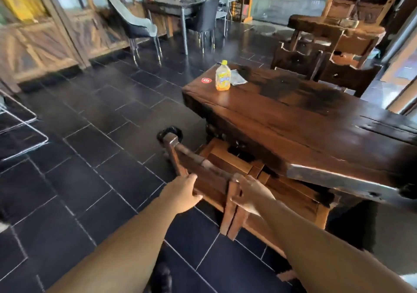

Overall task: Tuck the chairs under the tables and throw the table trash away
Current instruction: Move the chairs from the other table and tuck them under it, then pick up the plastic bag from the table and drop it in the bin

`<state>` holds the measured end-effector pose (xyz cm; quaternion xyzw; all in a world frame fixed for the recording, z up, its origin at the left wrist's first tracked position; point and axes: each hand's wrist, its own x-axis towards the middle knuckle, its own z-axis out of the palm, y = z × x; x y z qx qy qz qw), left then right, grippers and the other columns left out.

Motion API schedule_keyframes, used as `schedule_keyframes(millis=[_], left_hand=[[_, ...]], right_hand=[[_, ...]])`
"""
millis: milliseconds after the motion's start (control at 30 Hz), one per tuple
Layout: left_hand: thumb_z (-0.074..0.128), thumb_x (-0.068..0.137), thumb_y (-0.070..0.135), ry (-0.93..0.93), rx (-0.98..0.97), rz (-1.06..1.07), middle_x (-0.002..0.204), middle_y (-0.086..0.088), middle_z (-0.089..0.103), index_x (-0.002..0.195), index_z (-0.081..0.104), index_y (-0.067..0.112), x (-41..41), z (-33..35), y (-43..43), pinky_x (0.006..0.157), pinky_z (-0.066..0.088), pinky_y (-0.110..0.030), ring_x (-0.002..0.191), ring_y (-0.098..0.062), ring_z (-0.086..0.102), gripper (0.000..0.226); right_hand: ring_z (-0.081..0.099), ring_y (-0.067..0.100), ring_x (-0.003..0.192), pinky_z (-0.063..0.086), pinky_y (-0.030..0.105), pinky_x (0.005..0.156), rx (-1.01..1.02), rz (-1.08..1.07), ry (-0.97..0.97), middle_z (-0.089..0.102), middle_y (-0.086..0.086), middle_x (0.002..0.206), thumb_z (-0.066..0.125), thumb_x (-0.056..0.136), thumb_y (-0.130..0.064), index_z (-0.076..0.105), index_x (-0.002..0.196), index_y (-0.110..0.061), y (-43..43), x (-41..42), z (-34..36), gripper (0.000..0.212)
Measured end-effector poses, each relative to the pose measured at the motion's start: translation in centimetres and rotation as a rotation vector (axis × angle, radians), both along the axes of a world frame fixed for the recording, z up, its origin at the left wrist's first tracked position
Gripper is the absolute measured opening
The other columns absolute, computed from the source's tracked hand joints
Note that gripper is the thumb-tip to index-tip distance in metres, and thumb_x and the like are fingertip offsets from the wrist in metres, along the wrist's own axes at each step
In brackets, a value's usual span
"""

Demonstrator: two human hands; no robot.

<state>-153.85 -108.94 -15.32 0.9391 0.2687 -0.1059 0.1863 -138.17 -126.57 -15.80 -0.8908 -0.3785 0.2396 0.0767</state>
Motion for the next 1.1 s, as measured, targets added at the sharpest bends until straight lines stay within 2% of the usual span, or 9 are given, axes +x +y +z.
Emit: schedule_keyframes(millis=[100,167,267,333,400,533,633,833,1100], left_hand=[[0.06,0.09,0.047,0.002,0.046,0.053,0.14,0.0,0.05,0.141,0.043,0.02,-2.8,0.2,6.3,0.1,0.049,-0.044,0.124,-0.023,0.054,0.061],[0.059,0.091,0.047,0.013,0.075,0.096,0.141,-0.001,0.049,0.142,0.042,0.018,-4.5,0.2,11.1,0.1,0.048,-0.045,0.125,-0.024,0.053,0.061],[0.057,0.093,0.046,0.034,0.066,0.157,0.146,-0.002,0.045,0.144,0.039,0.017,-7.3,-0.1,18.2,0.103,0.045,-0.045,0.13,-0.025,0.049,0.062],[0.057,0.093,0.046,0.033,0.057,0.19,0.146,-0.002,0.044,0.145,0.038,0.016,-8.9,0.0,22.7,0.104,0.044,-0.045,0.131,-0.025,0.047,0.062],[0.057,0.093,0.045,0.033,0.053,0.218,0.146,-0.002,0.044,0.146,0.037,0.016,-10.2,0.2,26.6,0.105,0.044,-0.045,0.132,-0.025,0.047,0.063],[0.057,0.093,0.045,0.041,0.064,0.247,0.144,-0.002,0.047,0.144,0.038,0.016,-11.7,0.8,33.5,0.102,0.045,-0.044,0.126,-0.026,0.051,0.061],[0.057,0.093,0.044,0.045,0.081,0.246,0.141,-0.001,0.049,0.142,0.04,0.016,-11.8,1.3,37.7,0.101,0.044,-0.043,0.122,-0.026,0.055,0.059],[0.057,0.093,0.044,0.047,0.074,0.245,0.138,0.0,0.05,0.14,0.041,0.016,-9.9,0.8,45.7,0.096,0.048,-0.042,0.121,-0.024,0.054,0.057],[0.058,0.093,0.043,0.059,0.074,0.24,0.131,0.002,0.052,0.135,0.044,0.017,-1.0,-0.9,59.3,0.09,0.048,-0.037,0.114,-0.02,0.055,0.052]], right_hand=[[0.052,0.026,0.127,0.049,0.043,0.101,-0.022,0.108,-0.007,0.049,0.003,0.138,0.065,0.089,-0.048,0.036,0.148,-0.029,8.0,-1.6,0.3,0.068],[0.056,0.025,0.121,0.051,0.039,0.098,0.0,0.168,-0.015,0.051,0.002,0.136,0.067,0.089,-0.043,0.043,0.145,-0.024,13.5,-2.7,0.7,0.064],[0.052,0.028,0.131,0.048,0.045,0.104,0.018,0.226,-0.001,0.04,0.001,0.152,0.068,0.088,-0.043,0.036,0.151,-0.024,21.5,-4.5,0.8,0.073],[0.043,0.032,0.139,0.042,0.048,0.111,0.003,0.226,0.047,0.037,0.007,0.156,0.067,0.084,-0.058,0.029,0.154,-0.022,26.7,-5.0,0.4,0.088],[0.042,0.037,0.139,0.041,0.052,0.11,0.012,0.194,0.125,0.039,0.014,0.154,0.062,0.074,-0.078,0.034,0.15,-0.017,31.8,-5.4,-0.5,0.102],[0.047,0.029,0.134,0.044,0.044,0.105,-0.024,0.291,-0.009,0.044,0.005,0.146,0.06,0.09,-0.056,0.036,0.149,-0.021,38.9,-7.2,0.5,0.073],[0.044,0.027,0.137,0.043,0.043,0.107,-0.039,0.317,0.003,0.042,0.005,0.148,0.061,0.09,-0.054,0.035,0.15,-0.019,43.1,-7.5,0.5,0.074],[0.052,0.029,0.125,0.048,0.044,0.098,-0.036,0.347,0.013,0.047,0.004,0.136,0.061,0.089,-0.054,0.043,0.14,-0.02,50.8,-5.3,-0.3,0.065],[0.055,0.028,0.12,0.051,0.042,0.095,-0.012,0.317,0.028,0.05,0.005,0.136,0.062,0.088,-0.052,0.043,0.142,-0.02,64.2,4.5,-2.3,0.066]])
